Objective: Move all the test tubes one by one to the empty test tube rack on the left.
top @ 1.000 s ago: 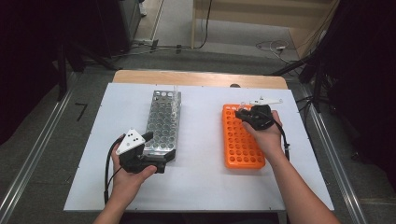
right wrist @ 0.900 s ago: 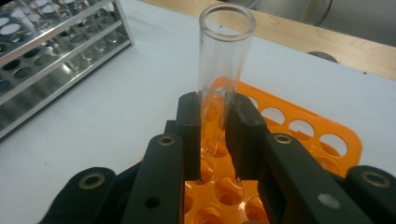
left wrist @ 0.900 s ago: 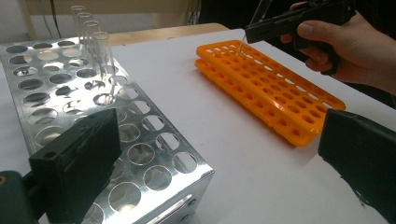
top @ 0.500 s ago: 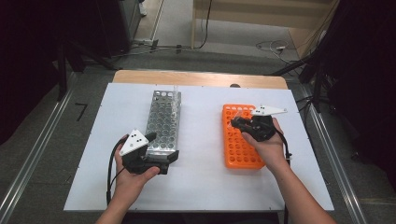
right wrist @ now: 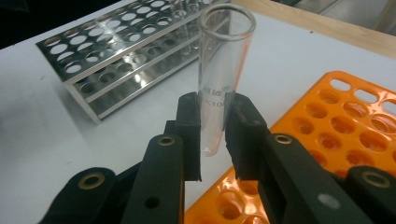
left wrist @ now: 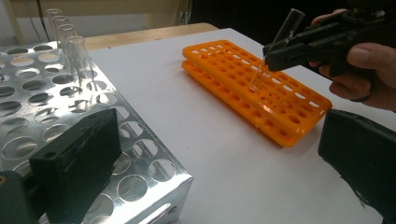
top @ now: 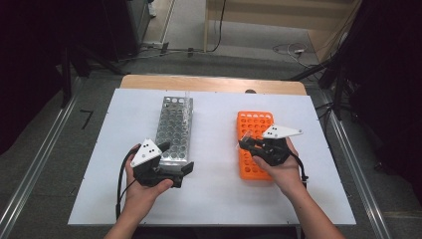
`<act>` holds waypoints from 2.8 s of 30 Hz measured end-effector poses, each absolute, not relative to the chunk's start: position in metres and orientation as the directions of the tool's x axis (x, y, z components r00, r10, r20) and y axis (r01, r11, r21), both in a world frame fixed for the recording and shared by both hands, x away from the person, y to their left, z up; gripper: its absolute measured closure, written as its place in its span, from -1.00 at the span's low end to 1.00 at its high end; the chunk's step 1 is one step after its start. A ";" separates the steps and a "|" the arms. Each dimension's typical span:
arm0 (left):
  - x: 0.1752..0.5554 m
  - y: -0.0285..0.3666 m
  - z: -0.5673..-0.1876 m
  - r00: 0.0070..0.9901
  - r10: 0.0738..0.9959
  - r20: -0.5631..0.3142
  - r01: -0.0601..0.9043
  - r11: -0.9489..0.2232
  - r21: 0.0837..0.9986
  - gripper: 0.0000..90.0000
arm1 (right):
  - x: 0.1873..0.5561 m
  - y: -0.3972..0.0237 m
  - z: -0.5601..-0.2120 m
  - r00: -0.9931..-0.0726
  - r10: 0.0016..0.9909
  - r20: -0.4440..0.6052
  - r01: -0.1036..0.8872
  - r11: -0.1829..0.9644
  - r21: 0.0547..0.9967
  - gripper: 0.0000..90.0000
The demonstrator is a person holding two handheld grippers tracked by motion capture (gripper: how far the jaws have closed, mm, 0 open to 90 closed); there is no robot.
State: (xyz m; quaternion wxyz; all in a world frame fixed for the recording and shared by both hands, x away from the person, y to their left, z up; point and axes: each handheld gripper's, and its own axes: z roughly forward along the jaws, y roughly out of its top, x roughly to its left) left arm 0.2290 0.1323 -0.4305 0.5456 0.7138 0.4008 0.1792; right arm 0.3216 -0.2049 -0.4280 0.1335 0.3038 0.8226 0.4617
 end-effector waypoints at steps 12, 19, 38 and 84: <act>0.226 0.125 -0.428 0.638 0.749 -0.178 0.370 -0.095 0.924 -1.00 | 0.286 -0.200 -0.428 -0.812 0.578 0.083 0.364 0.388 0.847 0.64; 0.223 0.118 -0.427 0.663 0.727 -0.177 0.361 -0.104 0.927 -0.99 | 0.275 -0.192 -0.432 -0.833 0.547 0.085 0.357 0.412 0.838 0.64; 0.217 0.078 -0.428 0.768 0.618 -0.166 0.326 -0.155 0.933 -0.32 | 0.254 -0.154 -0.445 -0.892 0.442 0.093 0.325 0.484 0.812 0.65; 0.226 0.084 -0.427 0.763 0.627 -0.158 0.314 -0.146 0.938 0.68 | 0.247 -0.169 -0.438 -0.907 0.406 0.111 0.309 0.463 0.831 -0.46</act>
